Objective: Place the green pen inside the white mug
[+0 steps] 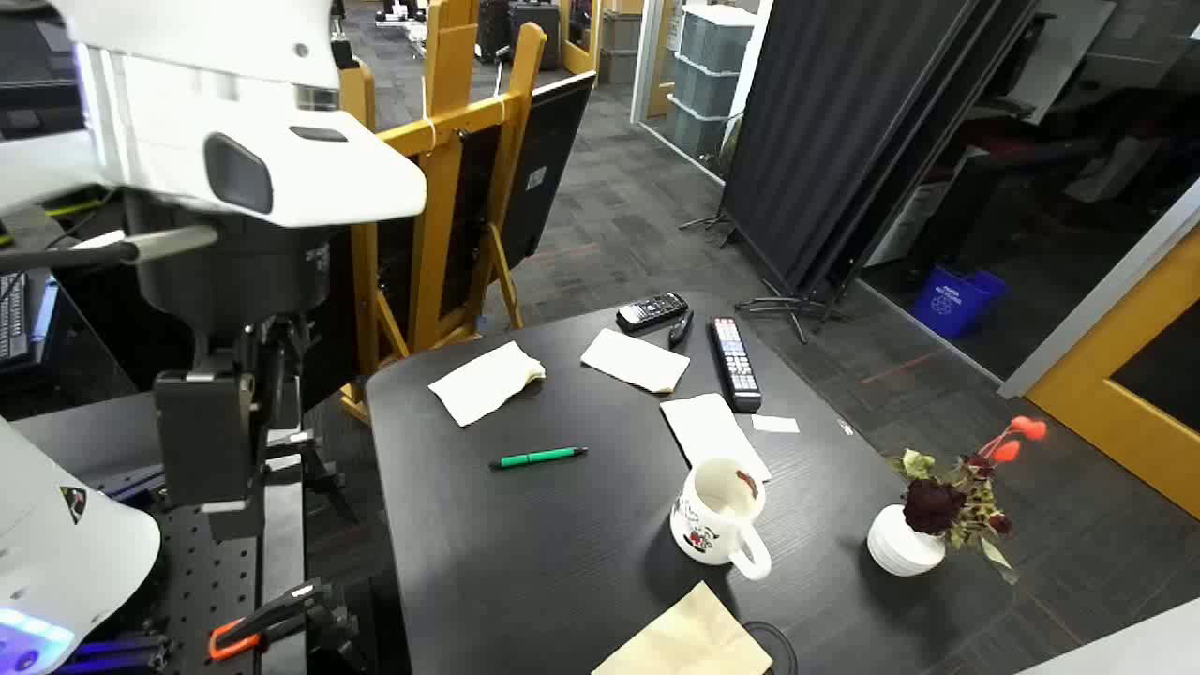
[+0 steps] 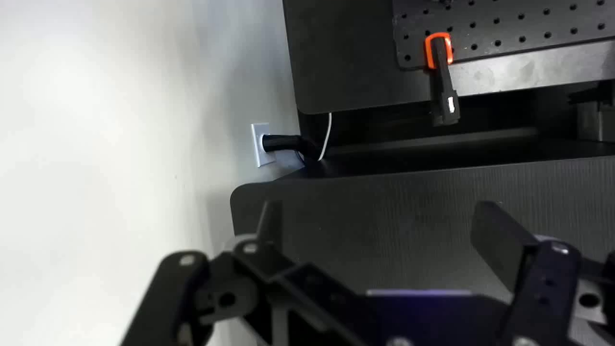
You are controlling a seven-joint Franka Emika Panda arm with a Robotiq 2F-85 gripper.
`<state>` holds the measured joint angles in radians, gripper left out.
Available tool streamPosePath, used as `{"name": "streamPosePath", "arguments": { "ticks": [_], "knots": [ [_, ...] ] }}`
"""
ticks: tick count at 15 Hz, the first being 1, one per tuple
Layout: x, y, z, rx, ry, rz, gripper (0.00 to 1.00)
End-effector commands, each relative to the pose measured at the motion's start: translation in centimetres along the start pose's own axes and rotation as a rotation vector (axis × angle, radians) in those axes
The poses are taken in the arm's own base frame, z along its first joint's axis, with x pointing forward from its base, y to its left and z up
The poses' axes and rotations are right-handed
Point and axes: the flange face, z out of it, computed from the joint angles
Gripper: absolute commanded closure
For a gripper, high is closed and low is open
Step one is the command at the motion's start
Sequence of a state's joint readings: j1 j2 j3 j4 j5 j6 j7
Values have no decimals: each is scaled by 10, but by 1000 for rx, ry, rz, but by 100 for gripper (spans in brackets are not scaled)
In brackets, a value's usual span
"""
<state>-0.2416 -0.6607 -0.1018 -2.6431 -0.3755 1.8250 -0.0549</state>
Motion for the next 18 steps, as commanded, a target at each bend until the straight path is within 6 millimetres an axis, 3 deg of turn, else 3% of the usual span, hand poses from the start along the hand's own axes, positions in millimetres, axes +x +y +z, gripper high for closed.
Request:
{"name": "streamPosePath", "arguments": {
  "ticks": [1, 7, 13, 18],
  "knots": [
    [0, 0, 0, 0, -1, 0, 0],
    [3, -3, 0, 3, 3, -11, 0],
    [38, -44, 10, 36, 108, -83, 0],
    [62, -86, 44, 106, 163, -127, 0]
  ]
}}
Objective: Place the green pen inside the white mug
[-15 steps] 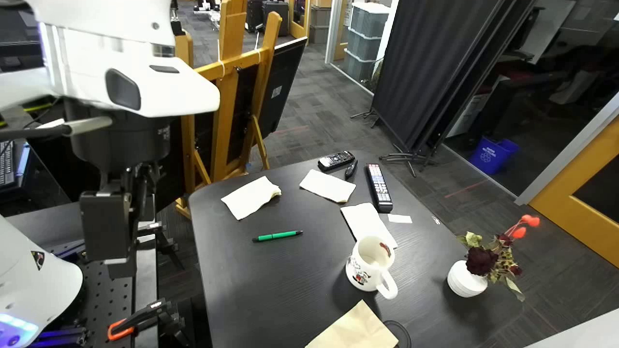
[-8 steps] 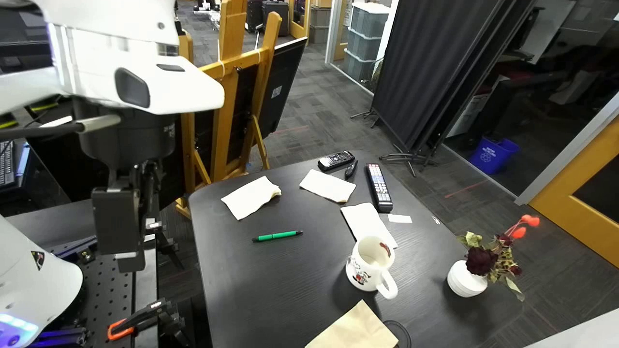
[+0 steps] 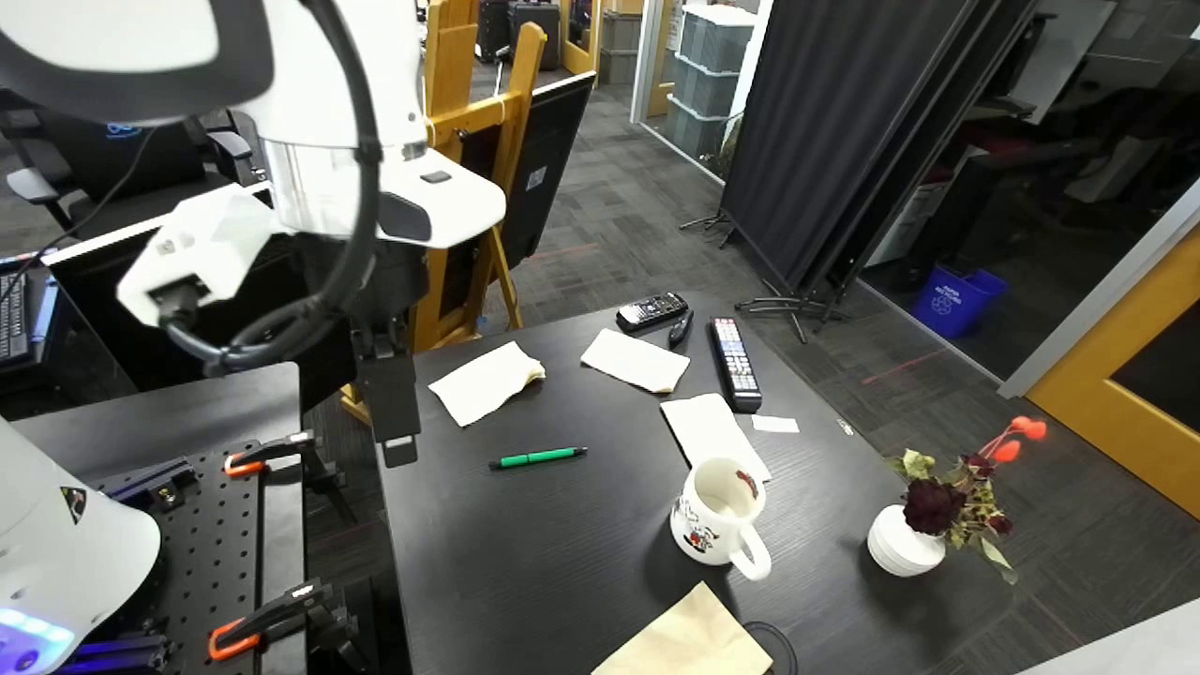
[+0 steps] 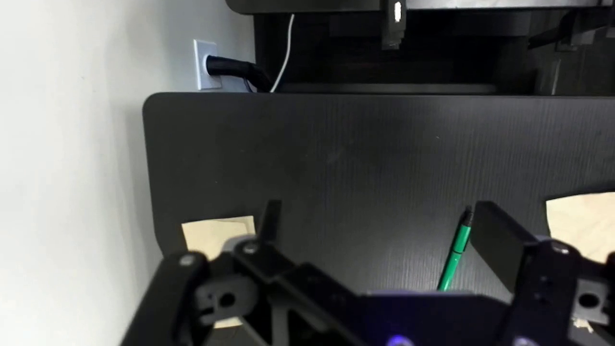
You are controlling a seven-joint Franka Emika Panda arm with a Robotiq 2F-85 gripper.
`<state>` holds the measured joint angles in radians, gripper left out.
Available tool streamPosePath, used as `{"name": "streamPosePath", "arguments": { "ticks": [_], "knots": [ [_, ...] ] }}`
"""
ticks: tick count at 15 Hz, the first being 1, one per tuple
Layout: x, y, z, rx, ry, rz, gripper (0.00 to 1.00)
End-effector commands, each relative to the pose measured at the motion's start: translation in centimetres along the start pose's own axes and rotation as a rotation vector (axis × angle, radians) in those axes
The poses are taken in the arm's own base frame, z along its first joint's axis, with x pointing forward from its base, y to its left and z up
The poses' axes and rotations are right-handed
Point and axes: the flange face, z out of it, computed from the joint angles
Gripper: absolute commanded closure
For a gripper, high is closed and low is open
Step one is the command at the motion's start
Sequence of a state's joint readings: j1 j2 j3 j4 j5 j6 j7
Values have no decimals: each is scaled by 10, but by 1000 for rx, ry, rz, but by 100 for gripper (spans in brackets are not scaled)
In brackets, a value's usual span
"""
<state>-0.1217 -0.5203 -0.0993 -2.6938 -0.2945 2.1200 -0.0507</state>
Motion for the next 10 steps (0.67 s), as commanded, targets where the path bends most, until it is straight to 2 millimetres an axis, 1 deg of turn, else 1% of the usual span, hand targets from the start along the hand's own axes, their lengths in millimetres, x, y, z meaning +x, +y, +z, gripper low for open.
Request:
{"name": "streamPosePath", "arguments": {
  "ticks": [1, 6, 10],
  "knots": [
    [17, -23, 29, 49, 36, 5, 0],
    [37, -52, 68, 53, 64, -22, 0],
    [54, -71, 95, 57, 87, 17, 0]
  ]
}}
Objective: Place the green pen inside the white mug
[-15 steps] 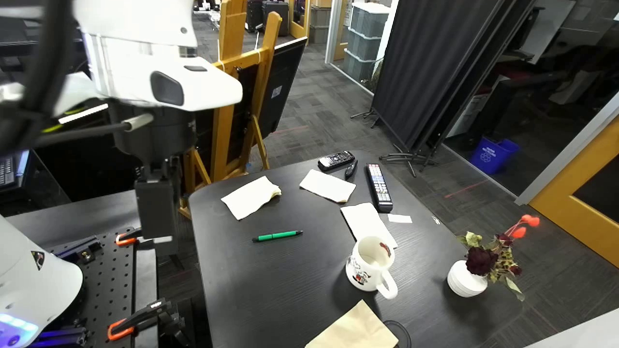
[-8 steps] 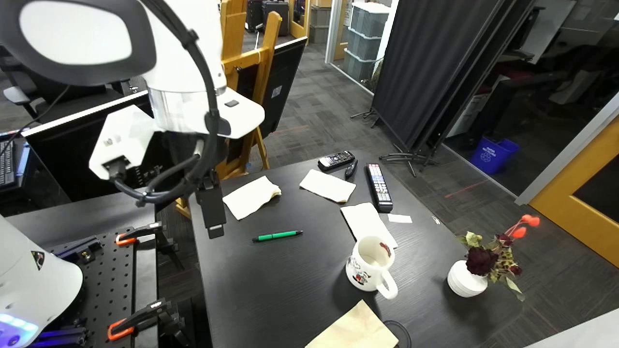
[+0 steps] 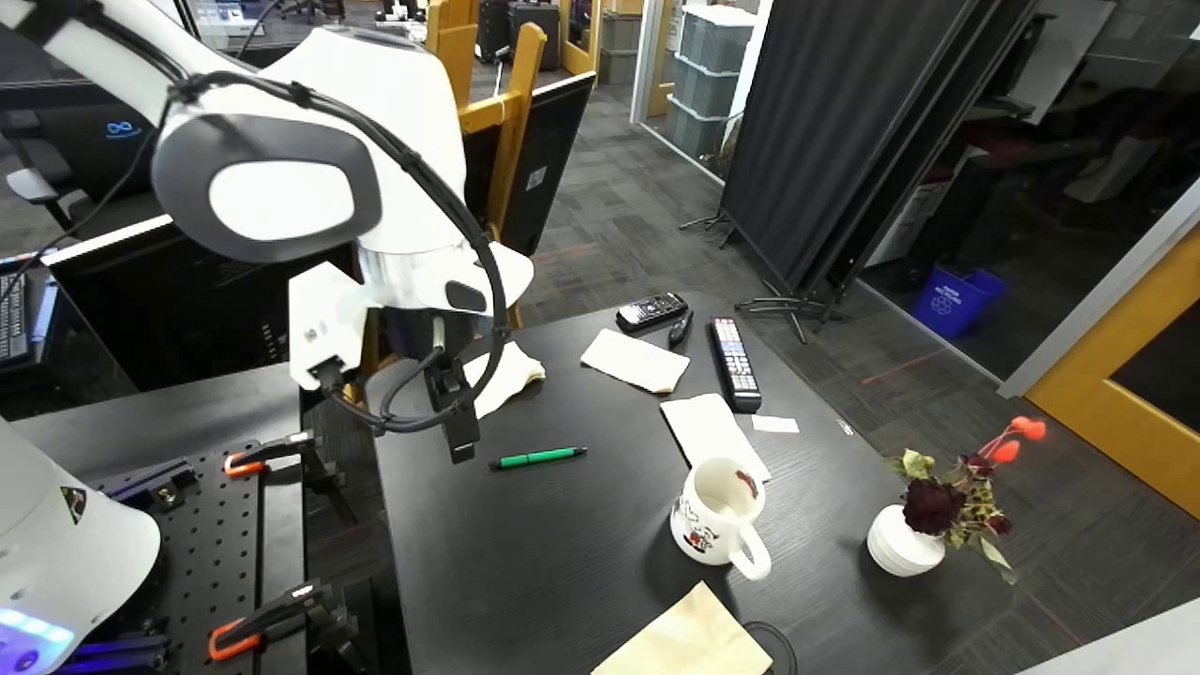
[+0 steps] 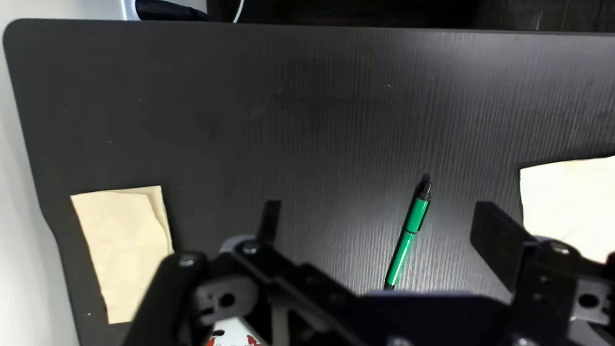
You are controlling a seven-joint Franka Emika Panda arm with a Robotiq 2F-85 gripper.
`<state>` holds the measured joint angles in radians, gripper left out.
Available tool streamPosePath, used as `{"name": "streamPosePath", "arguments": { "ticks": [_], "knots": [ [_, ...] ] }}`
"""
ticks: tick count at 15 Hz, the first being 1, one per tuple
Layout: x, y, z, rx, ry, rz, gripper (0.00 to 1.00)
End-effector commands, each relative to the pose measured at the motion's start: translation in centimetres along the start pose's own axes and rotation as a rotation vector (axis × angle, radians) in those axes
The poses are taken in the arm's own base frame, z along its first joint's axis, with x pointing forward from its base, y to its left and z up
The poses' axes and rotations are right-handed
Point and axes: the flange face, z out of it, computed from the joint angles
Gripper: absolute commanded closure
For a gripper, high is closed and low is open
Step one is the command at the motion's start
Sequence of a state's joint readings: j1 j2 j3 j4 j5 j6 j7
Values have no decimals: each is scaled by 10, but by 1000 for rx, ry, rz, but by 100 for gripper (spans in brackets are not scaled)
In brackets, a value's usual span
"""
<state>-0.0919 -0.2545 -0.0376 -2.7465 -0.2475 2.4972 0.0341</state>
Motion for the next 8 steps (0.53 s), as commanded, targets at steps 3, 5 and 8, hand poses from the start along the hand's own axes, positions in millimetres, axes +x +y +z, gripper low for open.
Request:
{"name": "streamPosePath", "arguments": {
  "ticks": [3, 5, 8],
  "knots": [
    [21, -20, 41, 23, 28, 81, 0],
    [27, -25, 54, 30, 47, 104, 0],
    [39, -30, 74, 46, 68, 126, 0]
  ]
}}
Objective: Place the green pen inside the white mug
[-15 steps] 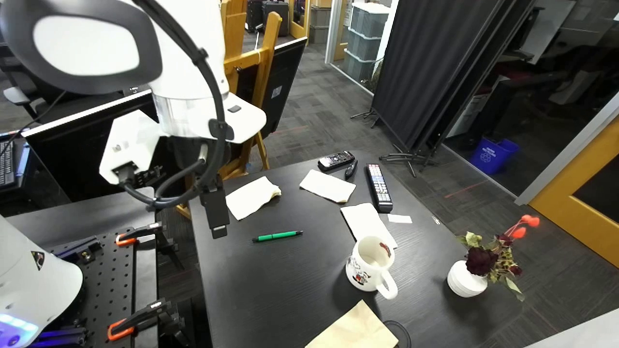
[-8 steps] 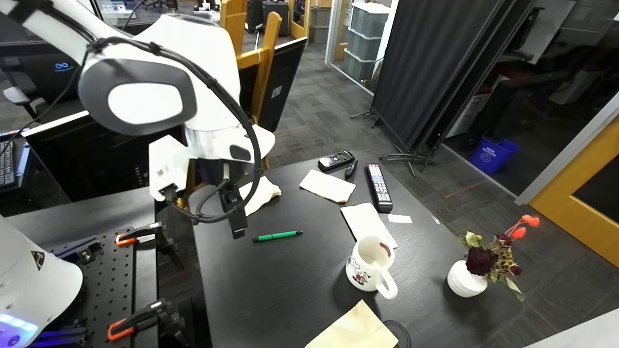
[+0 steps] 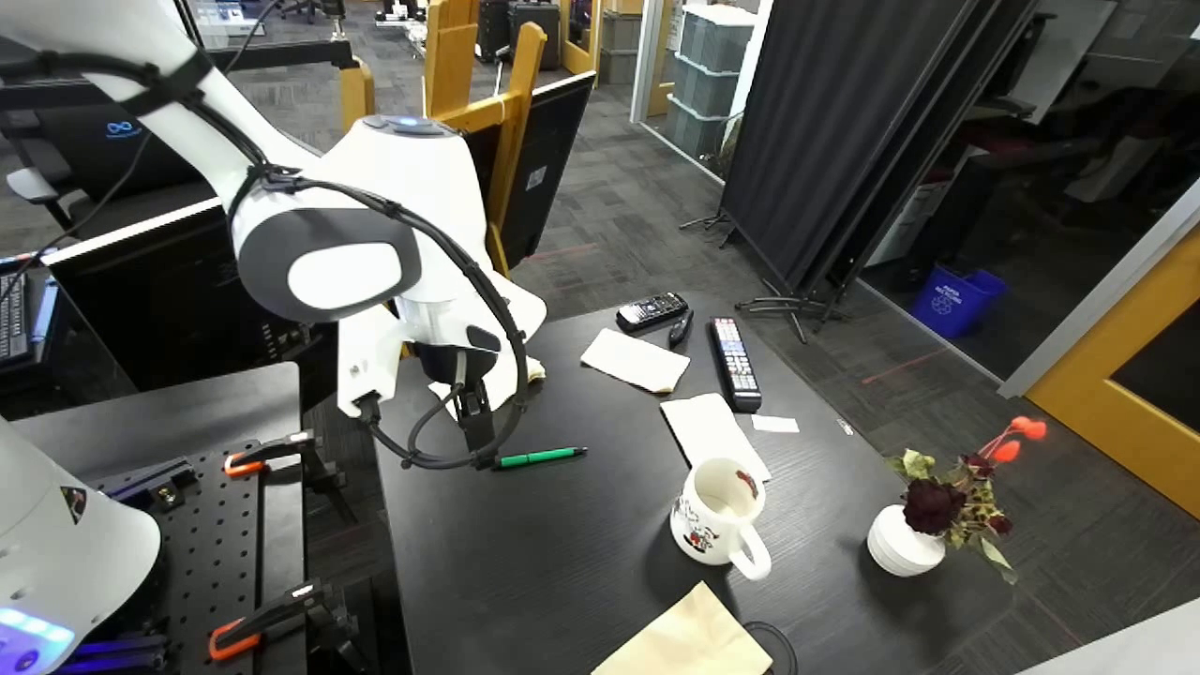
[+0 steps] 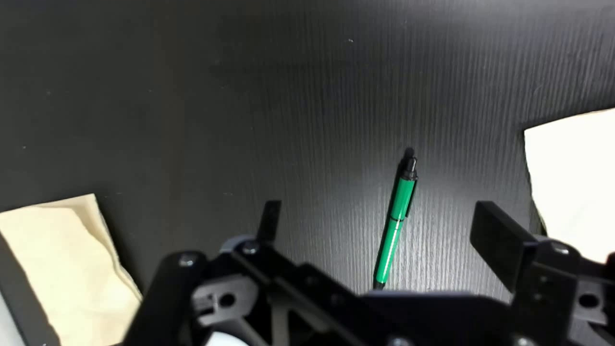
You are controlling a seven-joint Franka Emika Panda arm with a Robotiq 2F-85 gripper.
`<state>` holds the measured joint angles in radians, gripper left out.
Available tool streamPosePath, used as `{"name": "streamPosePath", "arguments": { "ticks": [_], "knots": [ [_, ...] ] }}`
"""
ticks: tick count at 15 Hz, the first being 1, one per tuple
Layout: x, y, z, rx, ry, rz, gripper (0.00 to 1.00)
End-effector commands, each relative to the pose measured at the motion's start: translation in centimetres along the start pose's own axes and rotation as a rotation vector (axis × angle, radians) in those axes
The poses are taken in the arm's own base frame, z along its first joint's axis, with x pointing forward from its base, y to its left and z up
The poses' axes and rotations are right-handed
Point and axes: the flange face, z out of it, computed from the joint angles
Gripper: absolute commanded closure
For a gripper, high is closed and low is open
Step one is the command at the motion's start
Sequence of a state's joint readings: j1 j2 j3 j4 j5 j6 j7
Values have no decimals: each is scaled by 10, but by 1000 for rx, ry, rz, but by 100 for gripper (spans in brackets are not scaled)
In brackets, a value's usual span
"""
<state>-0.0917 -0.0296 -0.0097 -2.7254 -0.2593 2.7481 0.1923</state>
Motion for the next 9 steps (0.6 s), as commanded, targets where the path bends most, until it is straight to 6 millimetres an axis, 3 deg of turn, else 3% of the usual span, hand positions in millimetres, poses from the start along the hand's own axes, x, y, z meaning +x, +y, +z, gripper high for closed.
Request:
{"name": "streamPosePath", "arguments": {
  "ticks": [1, 9],
  "knots": [
    [21, -8, 25, 14, 23, 38, 0],
    [70, -10, 66, 23, 26, 91, 0]
  ]
}}
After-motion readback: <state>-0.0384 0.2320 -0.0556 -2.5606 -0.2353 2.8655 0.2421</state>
